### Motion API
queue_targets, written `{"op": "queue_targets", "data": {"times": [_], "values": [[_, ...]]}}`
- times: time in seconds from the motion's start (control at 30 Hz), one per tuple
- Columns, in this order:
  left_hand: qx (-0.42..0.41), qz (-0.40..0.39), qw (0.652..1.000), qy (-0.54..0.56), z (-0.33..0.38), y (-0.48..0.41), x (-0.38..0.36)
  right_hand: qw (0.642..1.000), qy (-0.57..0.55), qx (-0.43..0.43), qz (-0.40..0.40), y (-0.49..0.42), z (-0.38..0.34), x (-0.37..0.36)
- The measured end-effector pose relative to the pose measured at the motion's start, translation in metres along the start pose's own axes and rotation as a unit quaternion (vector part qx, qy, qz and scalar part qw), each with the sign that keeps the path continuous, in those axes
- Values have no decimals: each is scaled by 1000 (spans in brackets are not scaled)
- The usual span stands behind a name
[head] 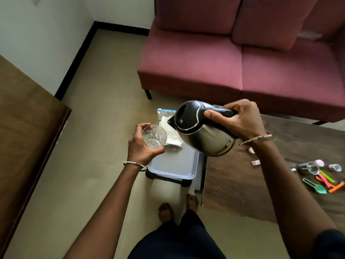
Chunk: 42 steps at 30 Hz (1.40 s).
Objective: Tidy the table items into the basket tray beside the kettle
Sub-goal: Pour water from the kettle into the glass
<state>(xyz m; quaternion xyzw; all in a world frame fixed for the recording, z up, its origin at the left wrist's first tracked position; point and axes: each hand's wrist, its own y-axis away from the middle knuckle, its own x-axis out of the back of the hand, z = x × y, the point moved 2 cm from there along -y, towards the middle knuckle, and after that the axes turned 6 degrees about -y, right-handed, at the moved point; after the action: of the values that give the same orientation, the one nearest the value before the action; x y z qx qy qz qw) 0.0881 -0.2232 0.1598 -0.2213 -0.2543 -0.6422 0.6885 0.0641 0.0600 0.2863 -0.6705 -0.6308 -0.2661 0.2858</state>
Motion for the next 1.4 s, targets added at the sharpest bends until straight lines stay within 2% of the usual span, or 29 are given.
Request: {"op": "queue_targets", "data": {"times": [0.6, 1.4], "values": [[-62, -12, 996, 59, 70, 4, -32, 977, 135, 119, -117, -32, -68, 81], [-88, -7, 995, 47, 87, 20, -26, 960, 206, 109, -158, -21, -94, 93]]}}
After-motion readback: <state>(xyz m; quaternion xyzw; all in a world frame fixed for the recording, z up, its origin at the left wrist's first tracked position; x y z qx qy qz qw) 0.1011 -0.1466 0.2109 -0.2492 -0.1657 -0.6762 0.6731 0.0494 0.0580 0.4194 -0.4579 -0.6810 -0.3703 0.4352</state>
